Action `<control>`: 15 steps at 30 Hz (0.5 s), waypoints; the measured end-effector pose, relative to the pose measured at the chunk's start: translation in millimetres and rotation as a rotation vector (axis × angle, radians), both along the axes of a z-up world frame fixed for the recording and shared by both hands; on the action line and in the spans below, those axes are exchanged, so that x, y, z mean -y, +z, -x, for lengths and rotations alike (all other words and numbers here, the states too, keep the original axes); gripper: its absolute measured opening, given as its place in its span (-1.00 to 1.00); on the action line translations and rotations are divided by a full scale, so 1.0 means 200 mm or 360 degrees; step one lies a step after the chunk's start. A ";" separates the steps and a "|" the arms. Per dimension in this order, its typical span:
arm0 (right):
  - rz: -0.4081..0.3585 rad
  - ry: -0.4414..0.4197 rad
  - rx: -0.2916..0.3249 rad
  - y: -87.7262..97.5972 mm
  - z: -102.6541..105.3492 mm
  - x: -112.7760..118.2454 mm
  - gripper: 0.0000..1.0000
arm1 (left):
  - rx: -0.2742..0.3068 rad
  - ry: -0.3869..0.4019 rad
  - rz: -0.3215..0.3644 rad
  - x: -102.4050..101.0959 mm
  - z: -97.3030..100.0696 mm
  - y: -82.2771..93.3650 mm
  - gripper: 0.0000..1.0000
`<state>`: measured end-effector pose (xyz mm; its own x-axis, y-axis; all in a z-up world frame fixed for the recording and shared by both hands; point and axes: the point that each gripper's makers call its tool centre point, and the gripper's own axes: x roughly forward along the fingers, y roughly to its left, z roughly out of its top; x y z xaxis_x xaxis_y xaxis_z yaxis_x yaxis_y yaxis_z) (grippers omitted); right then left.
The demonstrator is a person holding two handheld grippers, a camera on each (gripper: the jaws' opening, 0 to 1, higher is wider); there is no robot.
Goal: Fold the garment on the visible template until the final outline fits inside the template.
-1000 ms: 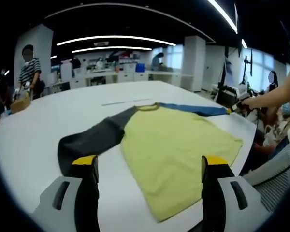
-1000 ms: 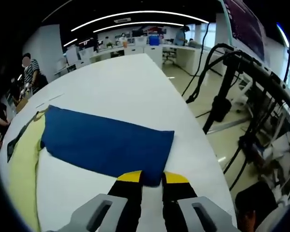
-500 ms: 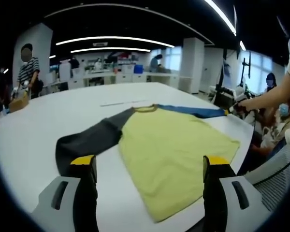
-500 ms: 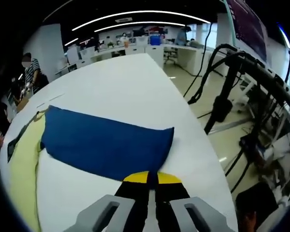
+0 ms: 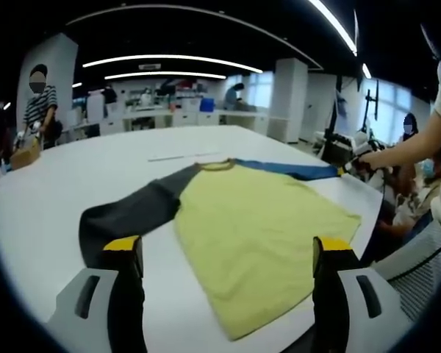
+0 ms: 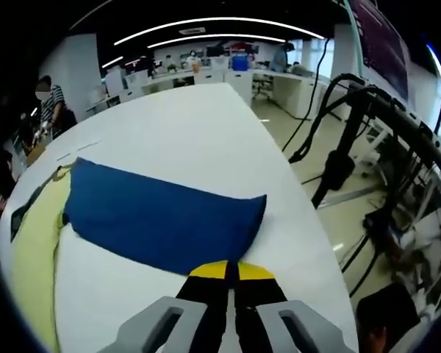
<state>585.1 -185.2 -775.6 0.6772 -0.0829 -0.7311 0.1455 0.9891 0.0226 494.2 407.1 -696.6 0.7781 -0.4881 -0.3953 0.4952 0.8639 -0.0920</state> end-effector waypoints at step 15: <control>-0.0053 0.0012 0.0169 0.12 -0.08 -0.06 -1.00 | -0.0005 -0.0019 0.0007 0.03 0.01 0.01 0.89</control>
